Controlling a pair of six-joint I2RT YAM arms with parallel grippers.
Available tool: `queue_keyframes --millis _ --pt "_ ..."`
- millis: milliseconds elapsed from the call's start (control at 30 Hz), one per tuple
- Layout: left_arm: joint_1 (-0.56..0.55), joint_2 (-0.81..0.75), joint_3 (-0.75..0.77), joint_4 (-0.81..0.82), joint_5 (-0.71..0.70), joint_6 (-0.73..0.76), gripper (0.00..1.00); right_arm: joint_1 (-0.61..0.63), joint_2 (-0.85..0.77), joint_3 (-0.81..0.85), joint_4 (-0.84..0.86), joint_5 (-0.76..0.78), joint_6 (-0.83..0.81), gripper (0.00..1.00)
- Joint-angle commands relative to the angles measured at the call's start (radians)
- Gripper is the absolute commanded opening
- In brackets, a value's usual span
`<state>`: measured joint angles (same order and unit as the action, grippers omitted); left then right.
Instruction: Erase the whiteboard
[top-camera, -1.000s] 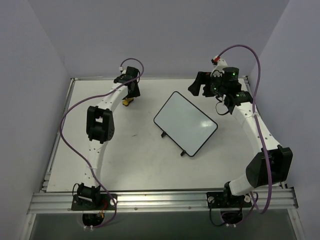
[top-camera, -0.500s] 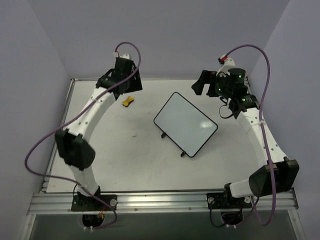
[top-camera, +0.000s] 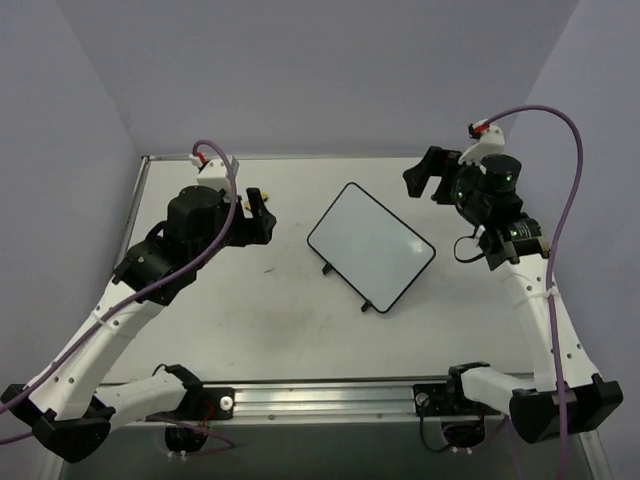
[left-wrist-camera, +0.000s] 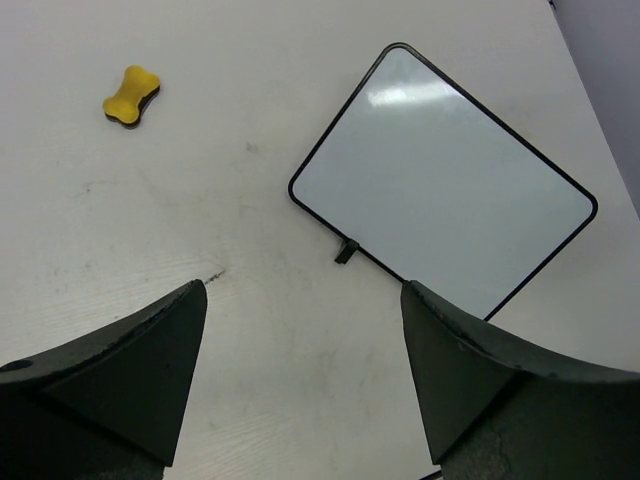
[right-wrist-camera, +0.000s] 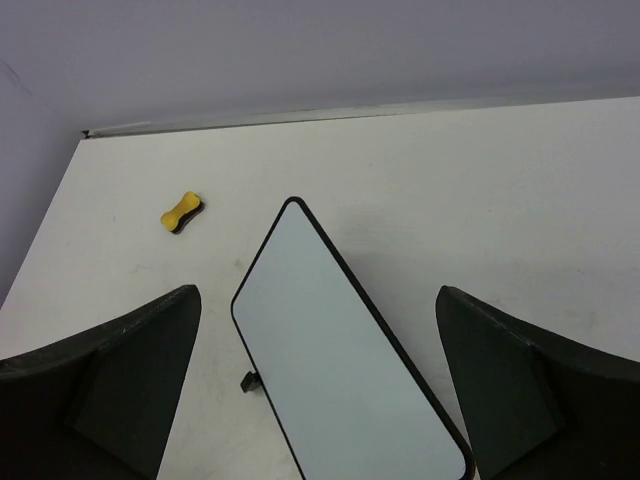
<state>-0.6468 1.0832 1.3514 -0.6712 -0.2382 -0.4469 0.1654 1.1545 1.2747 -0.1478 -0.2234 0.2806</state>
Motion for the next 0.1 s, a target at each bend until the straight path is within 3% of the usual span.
queue_keyframes --millis 0,67 --pt "0.003 -0.005 -0.009 0.009 -0.015 0.04 0.86 0.003 -0.044 -0.034 0.016 0.055 -0.006 1.0" --pt "0.003 -0.017 -0.014 0.012 -0.001 0.046 0.87 0.002 -0.062 -0.046 0.027 0.068 -0.015 1.0"
